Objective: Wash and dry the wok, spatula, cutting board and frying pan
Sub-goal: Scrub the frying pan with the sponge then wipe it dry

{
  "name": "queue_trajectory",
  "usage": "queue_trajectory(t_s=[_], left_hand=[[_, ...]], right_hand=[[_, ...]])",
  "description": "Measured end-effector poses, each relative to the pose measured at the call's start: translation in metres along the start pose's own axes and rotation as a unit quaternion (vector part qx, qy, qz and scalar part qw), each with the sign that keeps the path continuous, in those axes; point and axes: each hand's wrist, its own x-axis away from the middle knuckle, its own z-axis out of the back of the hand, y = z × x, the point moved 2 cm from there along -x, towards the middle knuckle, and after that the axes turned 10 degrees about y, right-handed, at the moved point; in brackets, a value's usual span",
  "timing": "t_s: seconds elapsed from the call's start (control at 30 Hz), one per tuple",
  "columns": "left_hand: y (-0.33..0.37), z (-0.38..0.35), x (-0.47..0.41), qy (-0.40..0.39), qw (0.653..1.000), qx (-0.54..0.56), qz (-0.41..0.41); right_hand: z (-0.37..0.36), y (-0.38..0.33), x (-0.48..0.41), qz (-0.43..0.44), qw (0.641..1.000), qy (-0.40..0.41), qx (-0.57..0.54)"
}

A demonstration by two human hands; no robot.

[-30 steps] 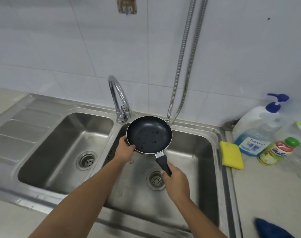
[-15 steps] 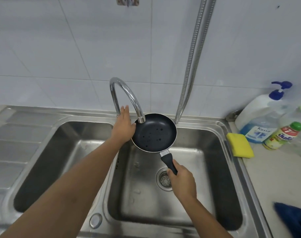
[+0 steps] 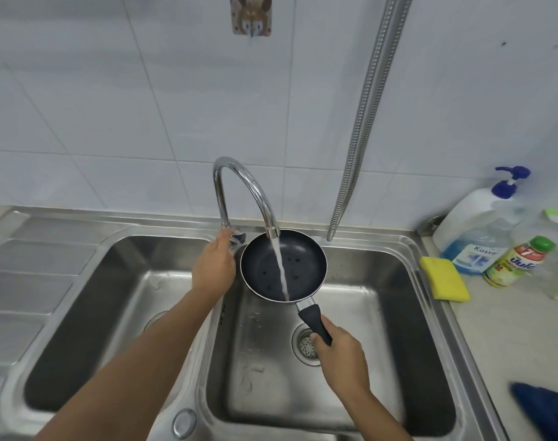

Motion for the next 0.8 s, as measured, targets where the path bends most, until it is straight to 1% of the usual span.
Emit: queue_trajectory(t_s=[0.33,0.8], left_hand=[[-0.003,-0.003,0.010,0.001,1.000,-0.002,-0.023],[0.001,-0.017,0.030,-0.003,1.000,-0.012,-0.016]], right_hand=[[0.005,0.014,0.020,-0.026,0.999,-0.019,0.019],[0.003,0.017,0.026,-0.033,0.999,-0.033,0.025]])
